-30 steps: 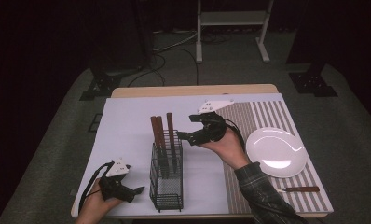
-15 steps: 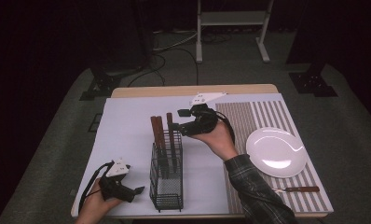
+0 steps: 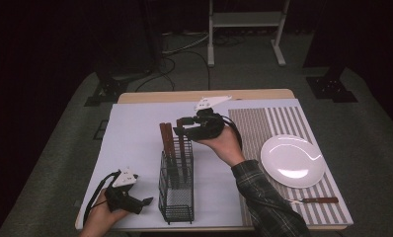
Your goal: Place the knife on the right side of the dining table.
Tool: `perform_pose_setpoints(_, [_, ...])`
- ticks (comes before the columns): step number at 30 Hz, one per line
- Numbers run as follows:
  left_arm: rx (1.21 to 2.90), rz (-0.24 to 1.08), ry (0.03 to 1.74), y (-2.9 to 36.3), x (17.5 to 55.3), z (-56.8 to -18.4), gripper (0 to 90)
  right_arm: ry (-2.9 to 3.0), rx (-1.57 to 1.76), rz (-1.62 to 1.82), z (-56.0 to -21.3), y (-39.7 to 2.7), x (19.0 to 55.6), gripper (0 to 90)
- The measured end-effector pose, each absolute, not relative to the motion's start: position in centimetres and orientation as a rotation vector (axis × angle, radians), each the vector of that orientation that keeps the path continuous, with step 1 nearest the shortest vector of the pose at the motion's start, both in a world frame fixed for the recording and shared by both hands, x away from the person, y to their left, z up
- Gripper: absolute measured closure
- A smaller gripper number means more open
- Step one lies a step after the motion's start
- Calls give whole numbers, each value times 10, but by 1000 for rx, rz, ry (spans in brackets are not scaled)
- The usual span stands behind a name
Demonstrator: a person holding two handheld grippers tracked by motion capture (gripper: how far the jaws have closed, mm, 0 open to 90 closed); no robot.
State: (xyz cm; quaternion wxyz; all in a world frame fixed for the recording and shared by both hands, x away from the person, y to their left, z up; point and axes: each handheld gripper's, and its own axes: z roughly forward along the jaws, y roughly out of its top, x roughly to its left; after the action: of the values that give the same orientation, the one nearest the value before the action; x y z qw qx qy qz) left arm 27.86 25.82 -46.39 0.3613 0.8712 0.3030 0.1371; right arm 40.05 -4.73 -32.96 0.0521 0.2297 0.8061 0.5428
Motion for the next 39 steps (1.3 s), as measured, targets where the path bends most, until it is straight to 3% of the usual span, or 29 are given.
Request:
perform_pose_setpoints(7, [2244,353,781,258,279,-464,0,2457,681,1652,-330,-47,399,650])
perform_pose_setpoints(39, [2246,353,781,258,279,-464,0,2474,583,1821,-316,-64,362,753])
